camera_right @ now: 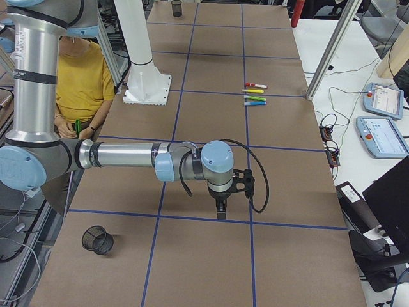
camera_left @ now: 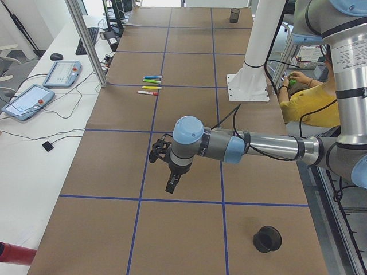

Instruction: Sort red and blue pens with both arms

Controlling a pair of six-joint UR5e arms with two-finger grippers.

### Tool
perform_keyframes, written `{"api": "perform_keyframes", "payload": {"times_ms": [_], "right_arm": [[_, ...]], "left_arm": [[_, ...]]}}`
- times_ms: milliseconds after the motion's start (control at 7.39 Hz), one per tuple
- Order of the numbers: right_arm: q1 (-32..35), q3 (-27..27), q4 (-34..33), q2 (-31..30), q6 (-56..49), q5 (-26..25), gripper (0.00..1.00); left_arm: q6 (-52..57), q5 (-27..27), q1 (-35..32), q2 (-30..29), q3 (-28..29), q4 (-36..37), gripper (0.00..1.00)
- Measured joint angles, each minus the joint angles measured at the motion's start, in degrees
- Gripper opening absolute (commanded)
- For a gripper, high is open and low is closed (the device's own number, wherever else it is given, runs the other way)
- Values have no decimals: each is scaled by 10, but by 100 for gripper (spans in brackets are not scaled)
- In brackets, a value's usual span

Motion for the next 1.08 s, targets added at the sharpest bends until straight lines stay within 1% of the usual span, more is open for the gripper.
{"api": "perform_keyframes", "payload": {"times_ms": [270, 541, 811, 1082], "right_arm": [[-10, 3, 13, 14, -4, 5, 99], [-52, 0, 34, 51, 0, 1, 99], [-91, -1, 39, 79, 3, -1, 99], [-126, -2, 37, 112, 17, -1, 99]], "left_arm": [[-9, -8, 1, -27, 7, 1, 100], [-12, -19, 2, -41, 11, -20, 100], [-16, -22, 7, -45, 20, -46, 100], [-32, -27, 34, -63, 21, -51, 100]]}}
